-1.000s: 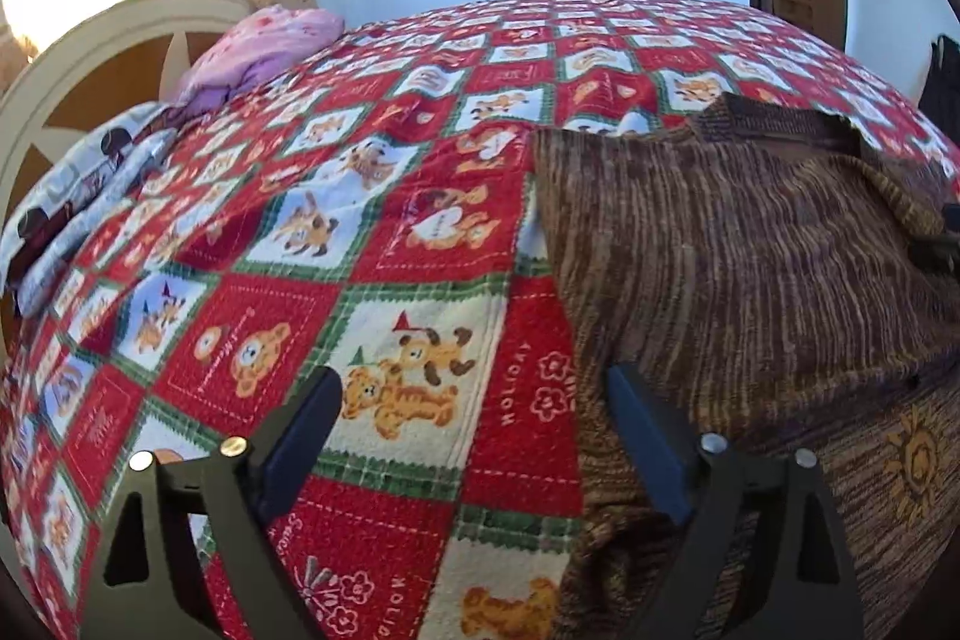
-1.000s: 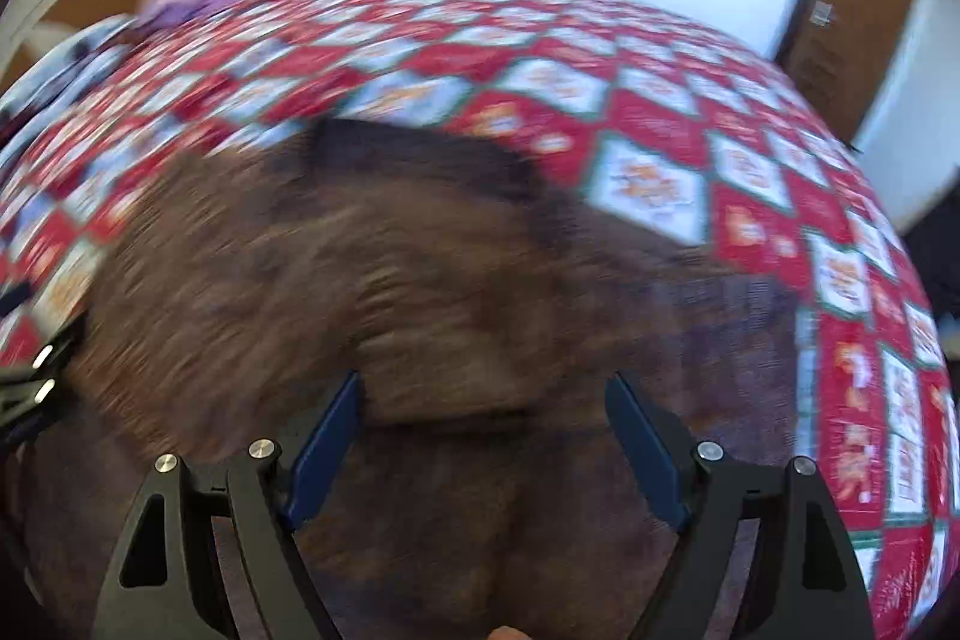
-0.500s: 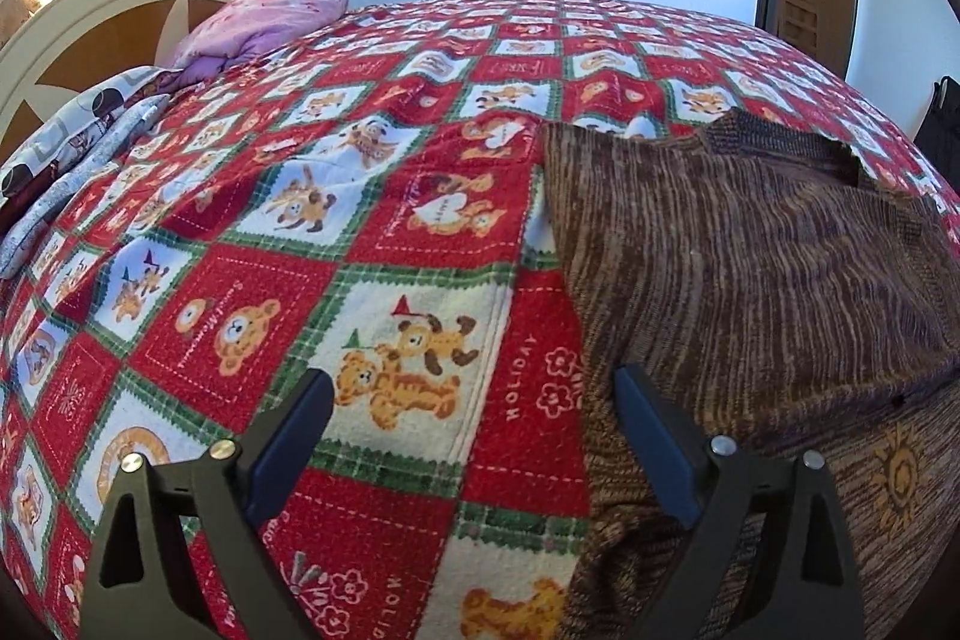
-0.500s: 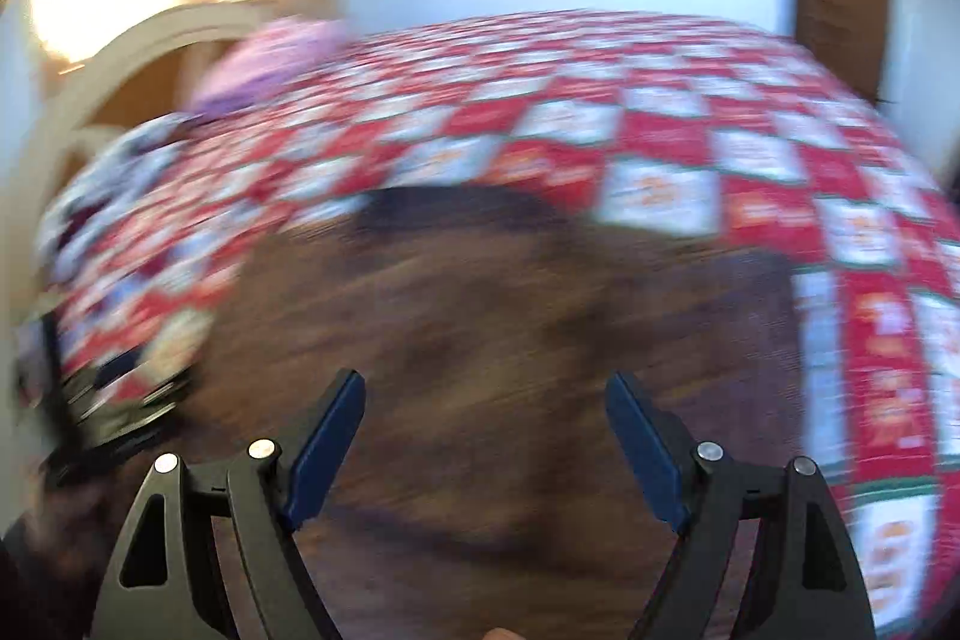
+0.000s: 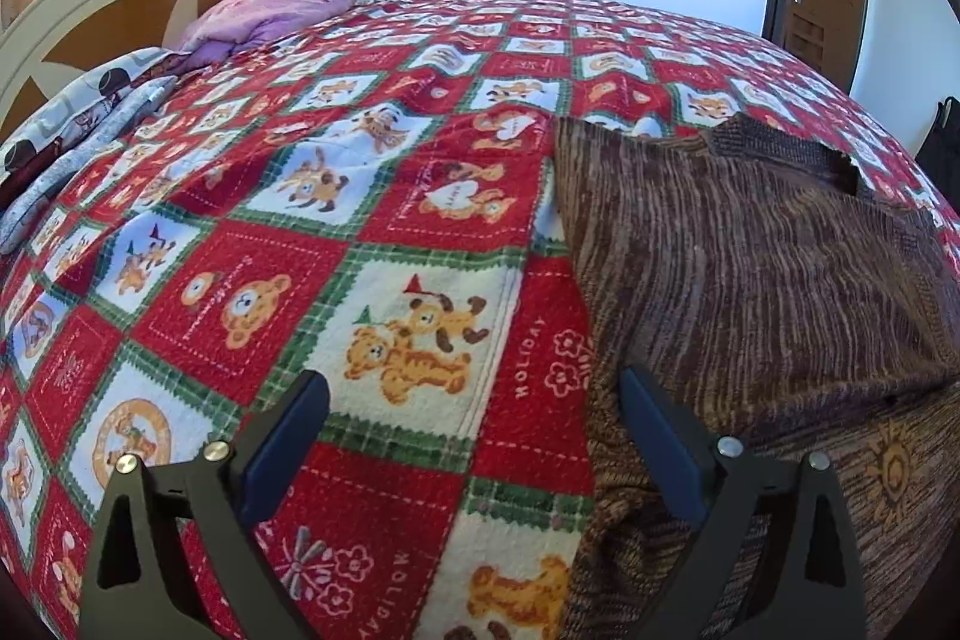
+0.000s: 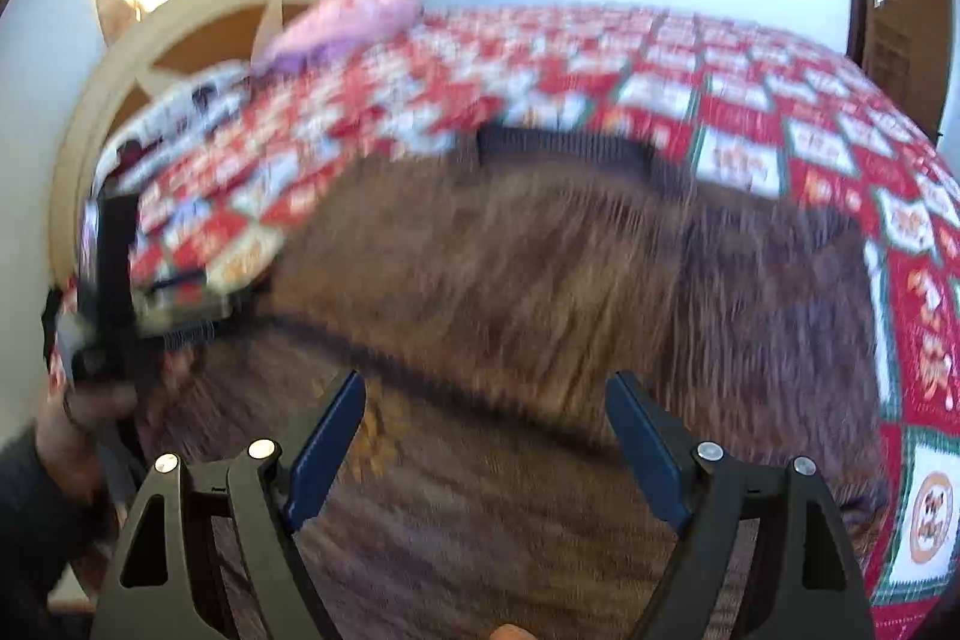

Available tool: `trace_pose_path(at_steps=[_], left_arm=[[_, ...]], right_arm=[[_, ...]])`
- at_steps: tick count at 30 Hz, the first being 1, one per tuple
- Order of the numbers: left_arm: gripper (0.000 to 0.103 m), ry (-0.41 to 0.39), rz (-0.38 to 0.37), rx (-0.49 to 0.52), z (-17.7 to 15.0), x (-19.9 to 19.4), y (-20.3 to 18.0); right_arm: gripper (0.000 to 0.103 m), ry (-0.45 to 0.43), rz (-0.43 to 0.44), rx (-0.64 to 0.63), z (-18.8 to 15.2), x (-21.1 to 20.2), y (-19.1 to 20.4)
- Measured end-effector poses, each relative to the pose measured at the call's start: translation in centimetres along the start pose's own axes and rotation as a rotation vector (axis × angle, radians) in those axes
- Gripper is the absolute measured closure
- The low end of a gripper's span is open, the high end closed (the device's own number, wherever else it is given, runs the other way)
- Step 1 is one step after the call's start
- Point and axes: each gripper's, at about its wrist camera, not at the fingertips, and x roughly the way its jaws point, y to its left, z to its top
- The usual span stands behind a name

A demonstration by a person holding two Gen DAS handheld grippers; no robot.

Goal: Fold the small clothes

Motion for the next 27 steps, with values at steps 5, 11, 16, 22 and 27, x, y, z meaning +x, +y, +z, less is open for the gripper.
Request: trace_pose_path(at_steps=[5,11,16,22,27], left_arm=[[0.003,0.000,-0.008,-0.006,-0.1,-0.1,0.2],[0.003,-0.012,-0.005,0.003,-0.2,-0.3,0.1],[0.002,-0.002,-0.018,-0.005,-0.2,-0.2,0.3],[0.002,-0.015,-0.010,0.009,-0.4,-0.6,0.1],[0.002,-0.010,-0.018,0.005,-0.5,-0.7,0.2]], right_arm=[[0.020,0.093,-0.036,-0.003,-1.3,3.2,-0.5],[0.020,0.091,-0.114,-0.109,-2.4,3.1,0.9],[0.020,0.081,-0.104,-0.079,-2.2,3.1,0.5],[0.020,0.071,-0.092,-0.034,-2.8,2.4,-0.3],[0.020,0.074,-0.112,-0.035,-2.9,2.3,0.0]])
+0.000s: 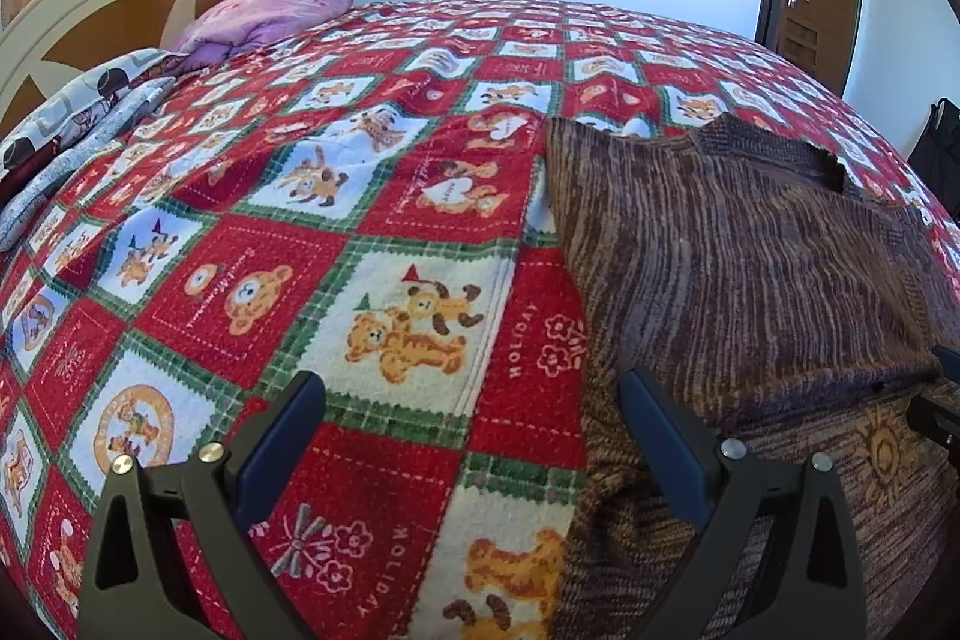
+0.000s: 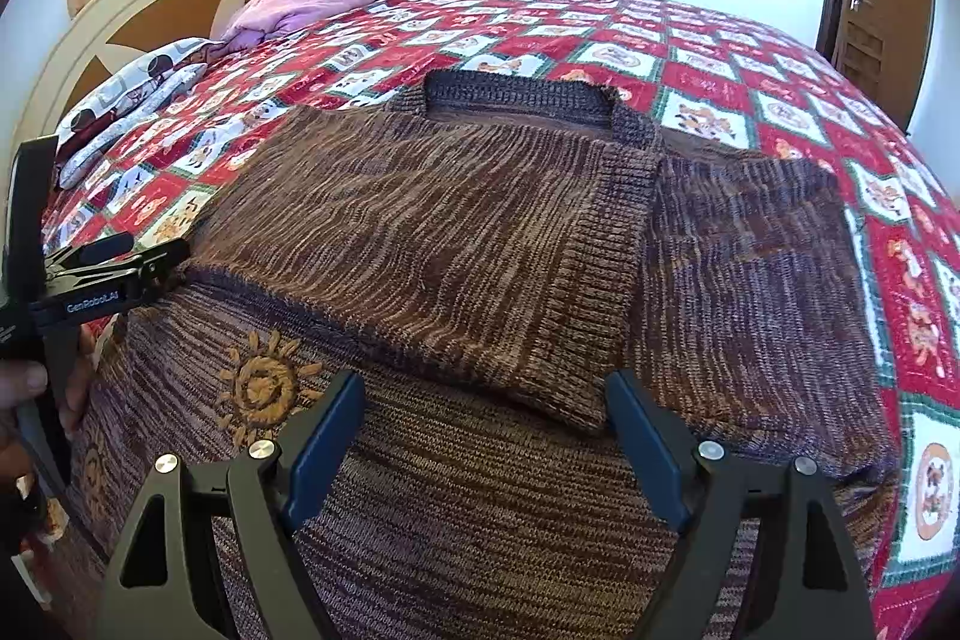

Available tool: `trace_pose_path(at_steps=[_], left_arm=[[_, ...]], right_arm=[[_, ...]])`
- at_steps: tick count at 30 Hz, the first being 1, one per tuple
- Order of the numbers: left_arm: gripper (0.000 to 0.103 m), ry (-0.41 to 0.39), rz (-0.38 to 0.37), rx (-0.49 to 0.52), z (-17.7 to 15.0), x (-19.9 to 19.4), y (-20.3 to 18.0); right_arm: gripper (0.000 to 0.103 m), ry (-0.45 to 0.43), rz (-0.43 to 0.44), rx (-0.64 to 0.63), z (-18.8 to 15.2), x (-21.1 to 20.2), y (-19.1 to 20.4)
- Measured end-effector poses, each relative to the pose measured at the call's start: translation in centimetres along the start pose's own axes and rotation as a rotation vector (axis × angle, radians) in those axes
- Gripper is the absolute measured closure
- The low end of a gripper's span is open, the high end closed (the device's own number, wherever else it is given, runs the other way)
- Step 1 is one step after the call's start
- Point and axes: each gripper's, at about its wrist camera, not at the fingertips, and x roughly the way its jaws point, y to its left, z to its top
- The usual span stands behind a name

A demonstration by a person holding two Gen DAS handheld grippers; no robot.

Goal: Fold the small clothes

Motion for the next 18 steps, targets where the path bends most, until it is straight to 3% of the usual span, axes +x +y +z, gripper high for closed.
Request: trace_pose_path(at_steps=[7,12,18], left_arm=[[0.002,-0.006,-0.037,-0.025,-0.9,-0.8,1.1],[0.002,-0.035,-0.015,0.024,-0.9,-1.7,0.3],[0.002,-0.160,0.019,0.082,-1.8,-4.8,-0.3]], right_arm=[[0.020,-0.009,0.033,0.071,-1.1,-1.0,-1.3],[0.020,-0.004,0.012,0.074,-1.7,-1.6,-1.7],[0.020,-0.011,-0.009,0.095,-2.8,-2.6,-2.0]])
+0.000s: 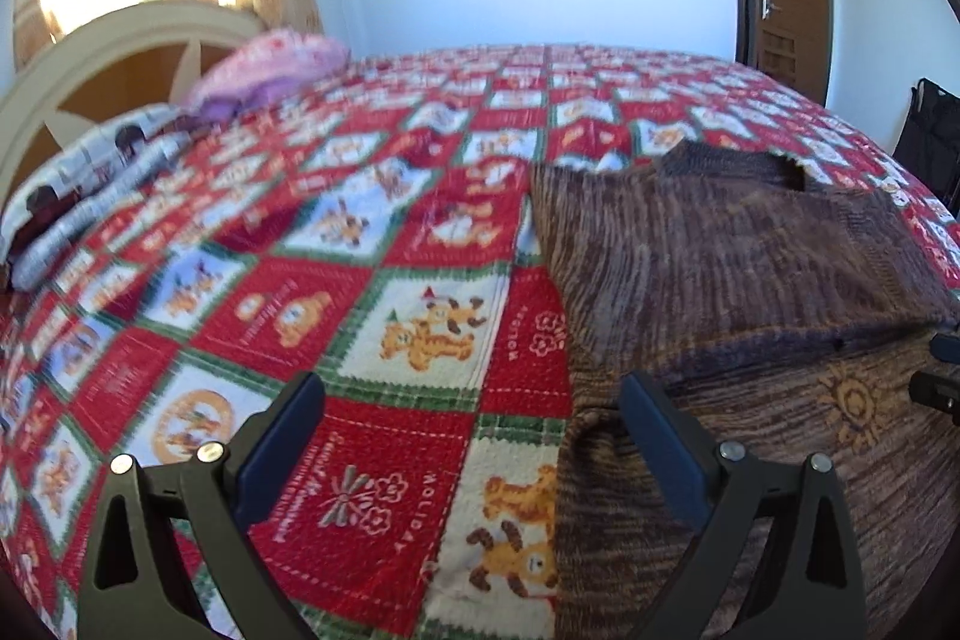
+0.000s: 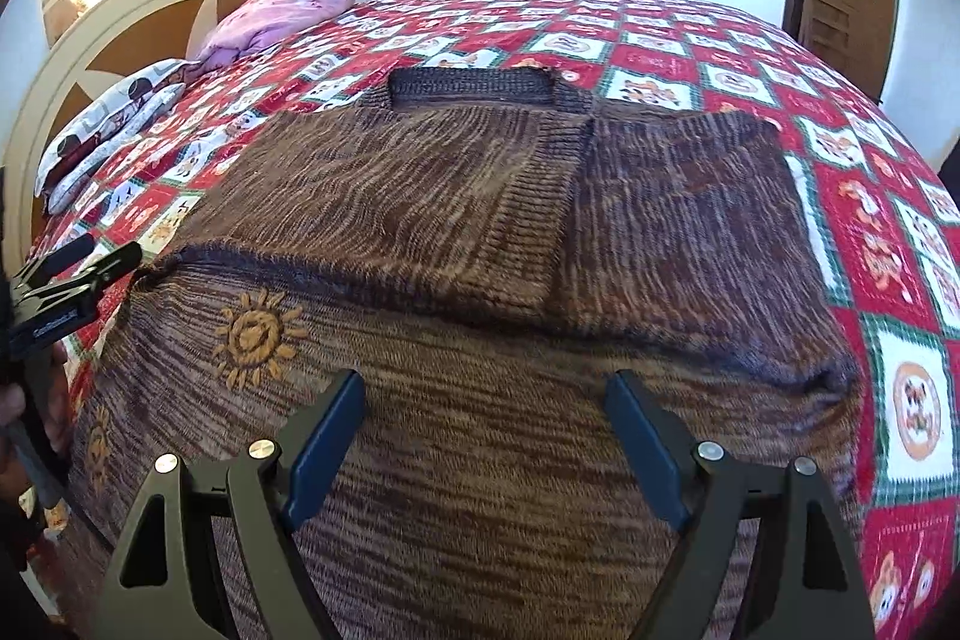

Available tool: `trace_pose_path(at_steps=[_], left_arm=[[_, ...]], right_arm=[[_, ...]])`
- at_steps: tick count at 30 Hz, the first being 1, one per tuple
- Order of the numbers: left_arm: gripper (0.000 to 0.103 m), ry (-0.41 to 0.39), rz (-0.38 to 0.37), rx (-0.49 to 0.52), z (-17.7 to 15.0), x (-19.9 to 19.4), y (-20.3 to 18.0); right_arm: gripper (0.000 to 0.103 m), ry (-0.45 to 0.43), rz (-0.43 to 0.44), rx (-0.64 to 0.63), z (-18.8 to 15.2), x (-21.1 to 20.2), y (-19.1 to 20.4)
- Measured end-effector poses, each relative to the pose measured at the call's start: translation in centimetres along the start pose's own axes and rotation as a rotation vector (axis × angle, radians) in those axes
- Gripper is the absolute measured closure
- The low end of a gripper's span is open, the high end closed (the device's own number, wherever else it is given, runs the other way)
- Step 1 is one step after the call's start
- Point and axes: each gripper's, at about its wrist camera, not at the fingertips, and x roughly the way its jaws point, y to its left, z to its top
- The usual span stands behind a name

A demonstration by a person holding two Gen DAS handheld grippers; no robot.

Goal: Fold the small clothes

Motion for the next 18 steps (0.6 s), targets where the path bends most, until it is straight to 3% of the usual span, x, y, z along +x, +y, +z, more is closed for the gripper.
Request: trace_pose_path(at_steps=[3,8,18], left_arm=[[0.002,-0.031,-0.021,0.013,-0.2,-1.5,-0.2],[0.002,-0.005,-0.066,0.002,-1.1,-2.9,-0.5],[0.002,-0.030,-0.090,-0.003,-2.2,-5.9,-0.1]], right_arm=[[0.020,-0.002,-0.007,0.000,-0.8,-0.7,0.0],[0.020,-0.010,-0.003,0.017,-1.7,-1.6,0.0],[0.020,-0.014,0.003,0.031,-3.4,-3.1,0.3]])
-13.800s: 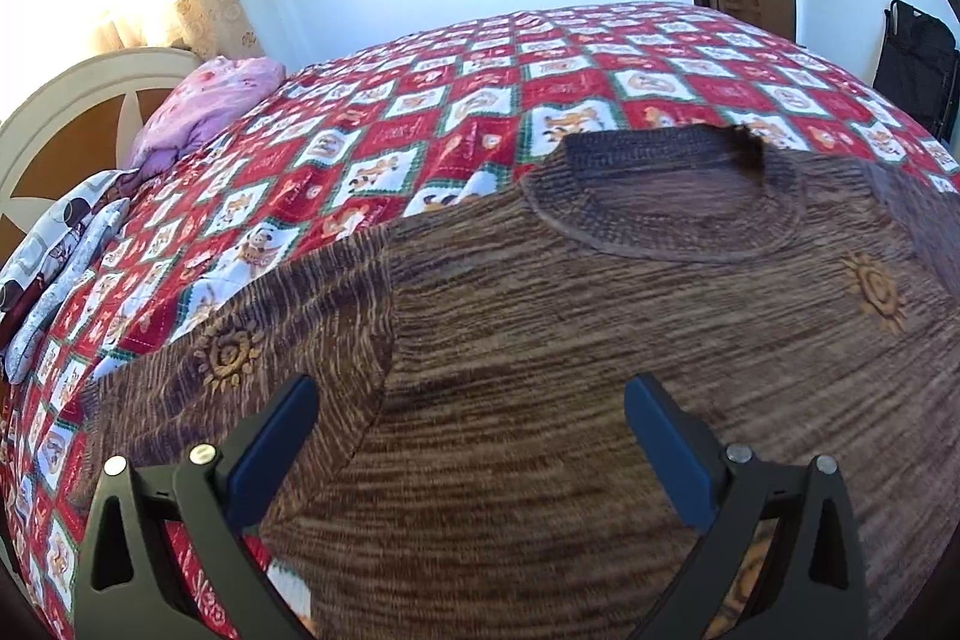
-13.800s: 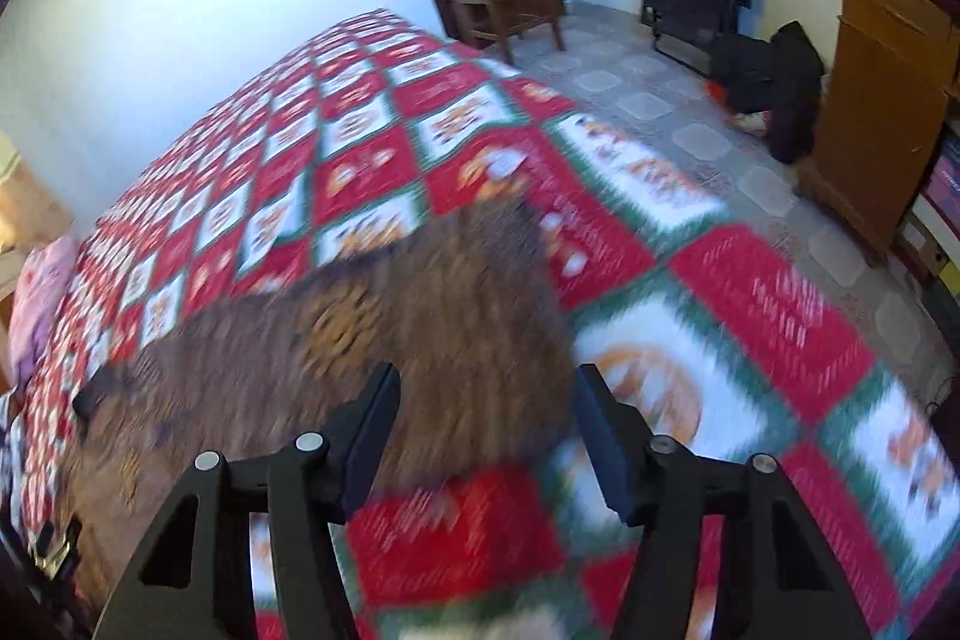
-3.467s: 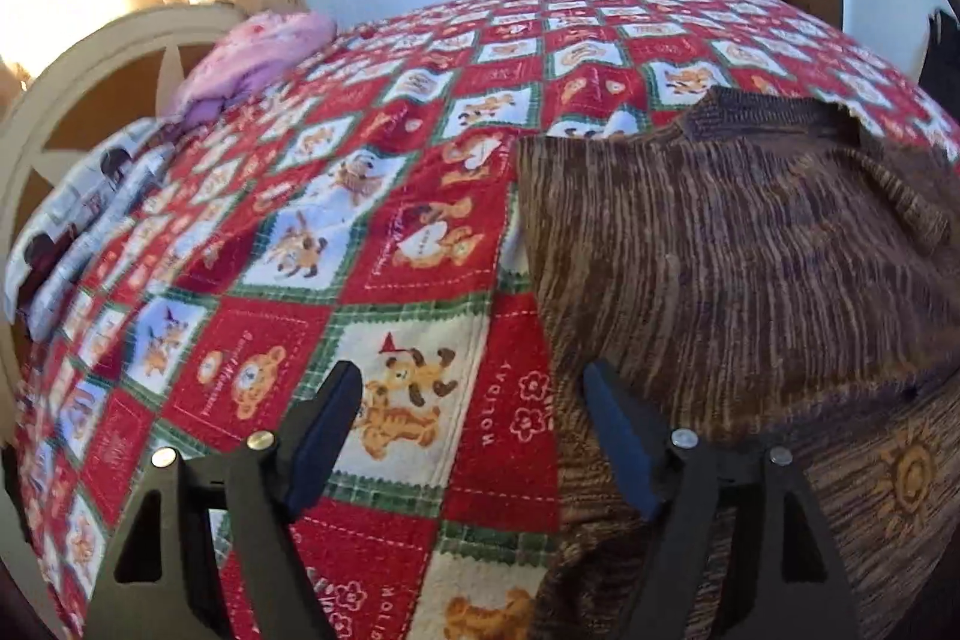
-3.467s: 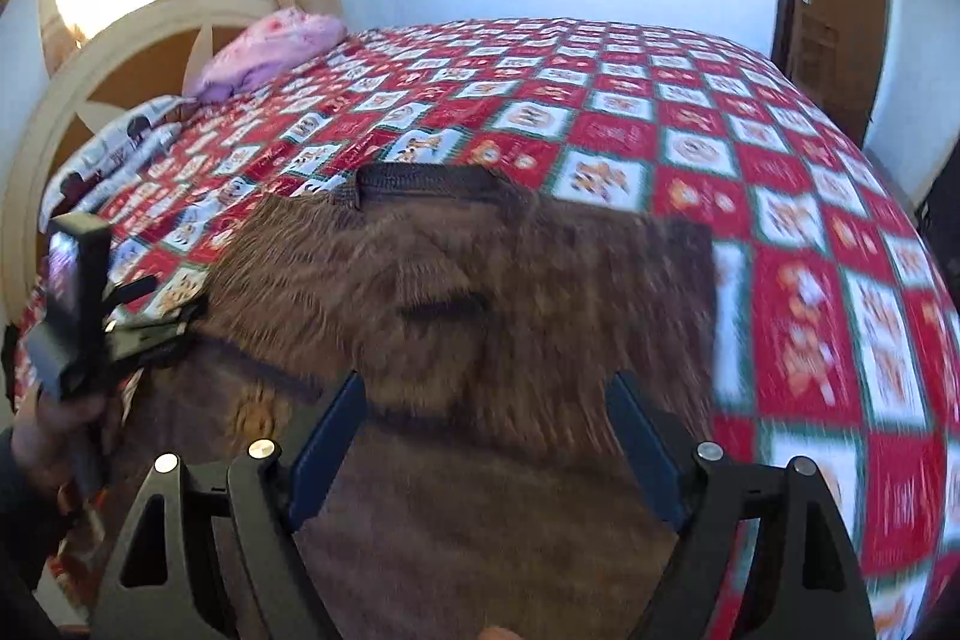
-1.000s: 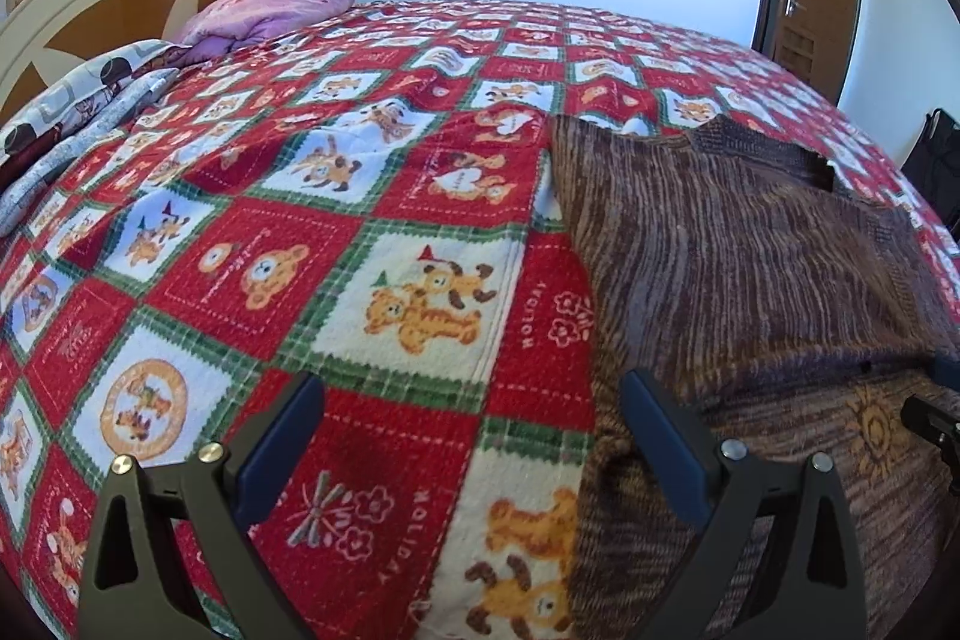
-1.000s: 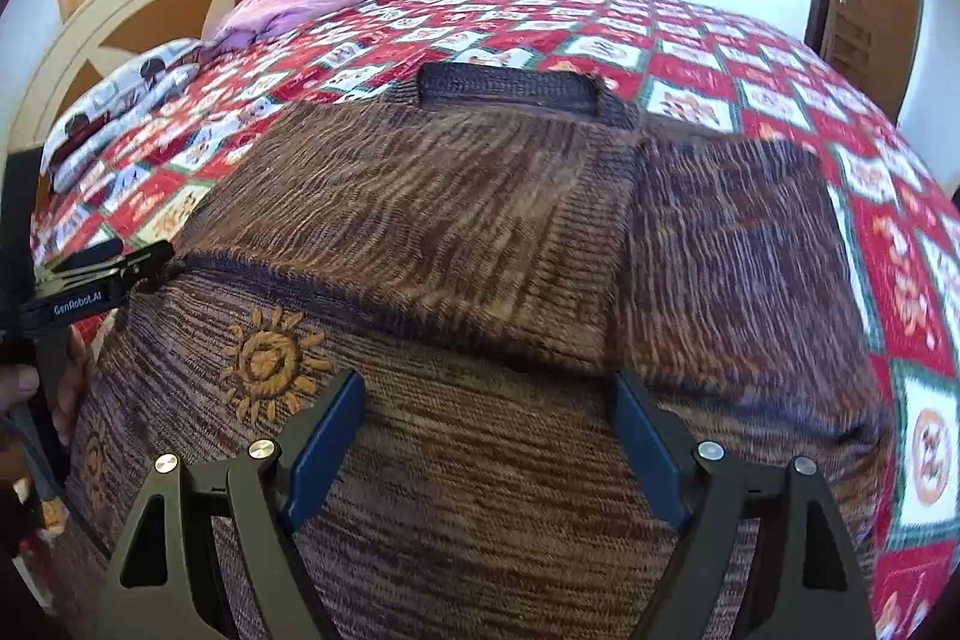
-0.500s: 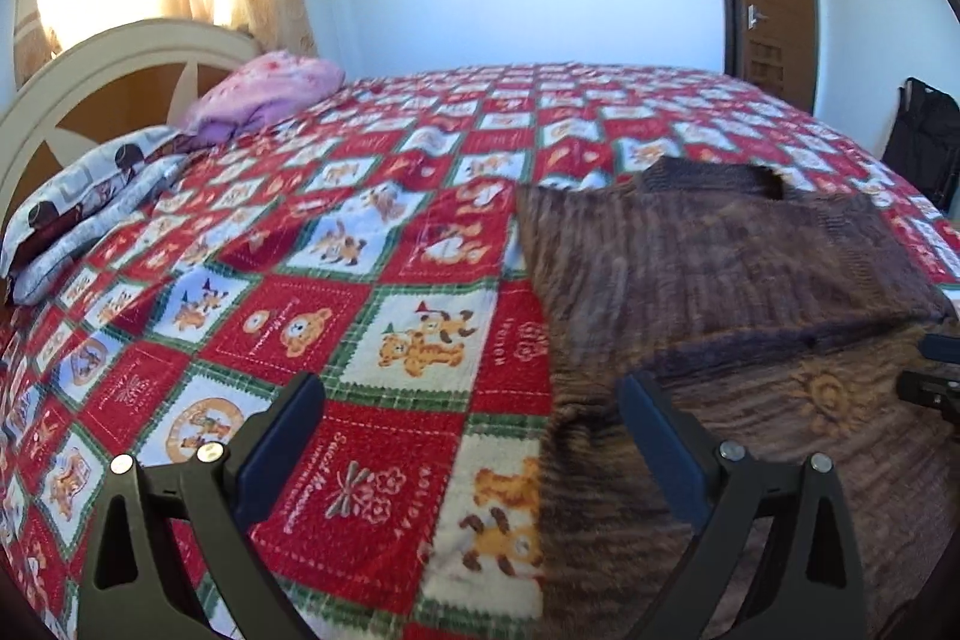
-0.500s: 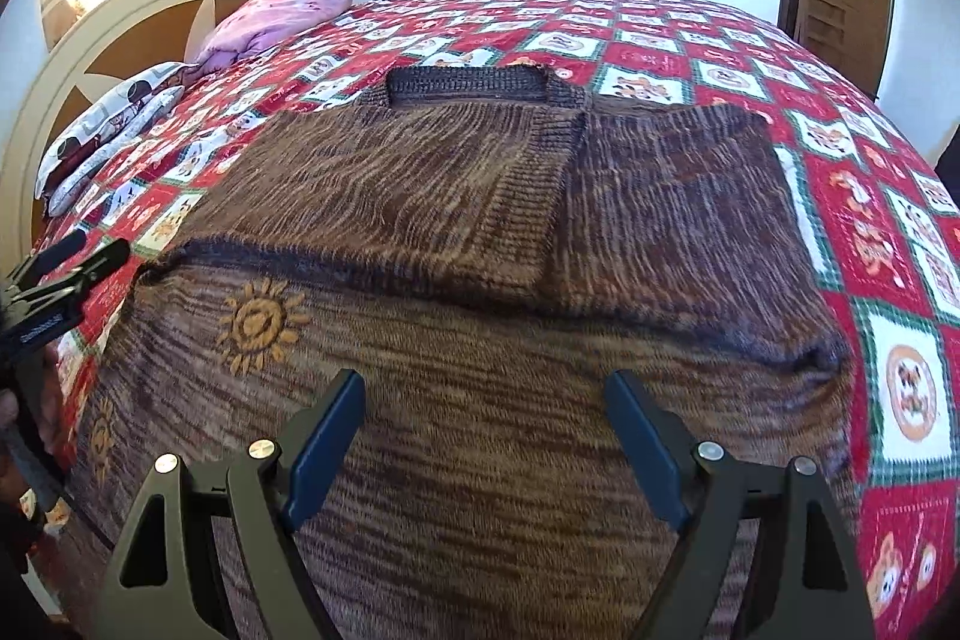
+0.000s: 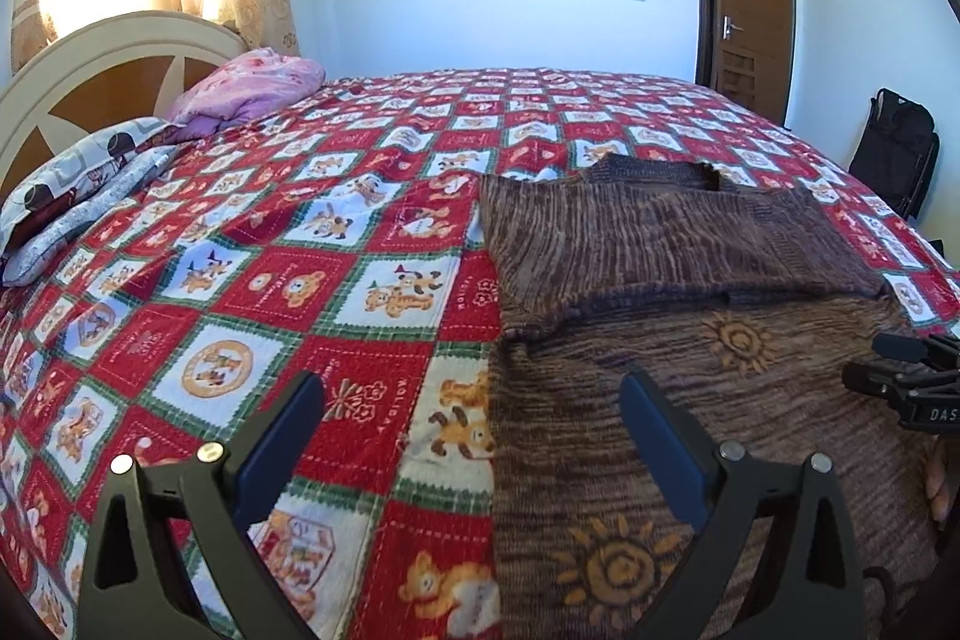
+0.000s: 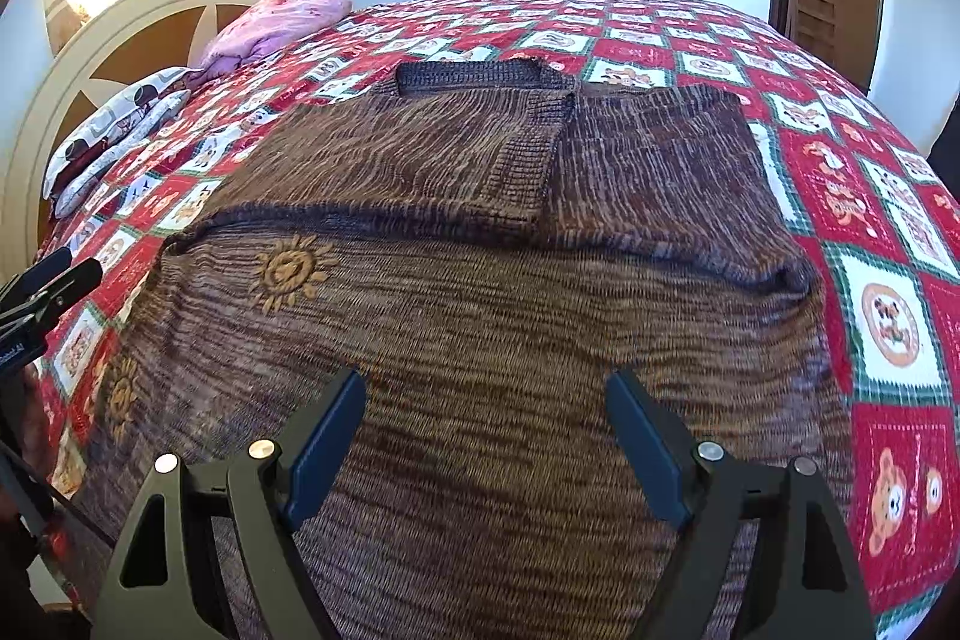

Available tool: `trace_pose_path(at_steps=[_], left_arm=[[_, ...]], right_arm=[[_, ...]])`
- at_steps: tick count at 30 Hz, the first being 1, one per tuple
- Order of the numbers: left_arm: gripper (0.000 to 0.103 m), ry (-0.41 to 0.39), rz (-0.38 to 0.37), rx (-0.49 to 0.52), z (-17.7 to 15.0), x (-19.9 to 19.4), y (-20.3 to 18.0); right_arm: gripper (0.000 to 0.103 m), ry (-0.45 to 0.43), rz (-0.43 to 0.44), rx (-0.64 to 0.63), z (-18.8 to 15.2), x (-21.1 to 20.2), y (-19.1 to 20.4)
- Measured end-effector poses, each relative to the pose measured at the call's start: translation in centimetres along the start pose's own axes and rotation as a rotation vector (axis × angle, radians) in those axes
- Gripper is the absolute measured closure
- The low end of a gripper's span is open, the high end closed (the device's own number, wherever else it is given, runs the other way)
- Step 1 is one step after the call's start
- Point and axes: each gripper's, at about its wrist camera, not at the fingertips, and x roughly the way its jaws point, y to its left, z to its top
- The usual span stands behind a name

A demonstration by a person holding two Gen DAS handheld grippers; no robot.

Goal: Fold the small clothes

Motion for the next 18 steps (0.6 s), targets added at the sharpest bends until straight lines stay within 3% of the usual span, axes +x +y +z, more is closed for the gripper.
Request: trace_pose_path(at_steps=[6,18], left_arm=[[0.002,-0.009,-0.021,0.002,-0.5,-1.9,0.1],[0.002,-0.070,-0.079,0.055,-2.6,-7.5,0.4]], right_arm=[[0.020,0.014,0.023,0.030,-0.8,-1.2,0.2],[0.020,0.020,0.064,-0.034,-4.0,-5.9,2.6]])
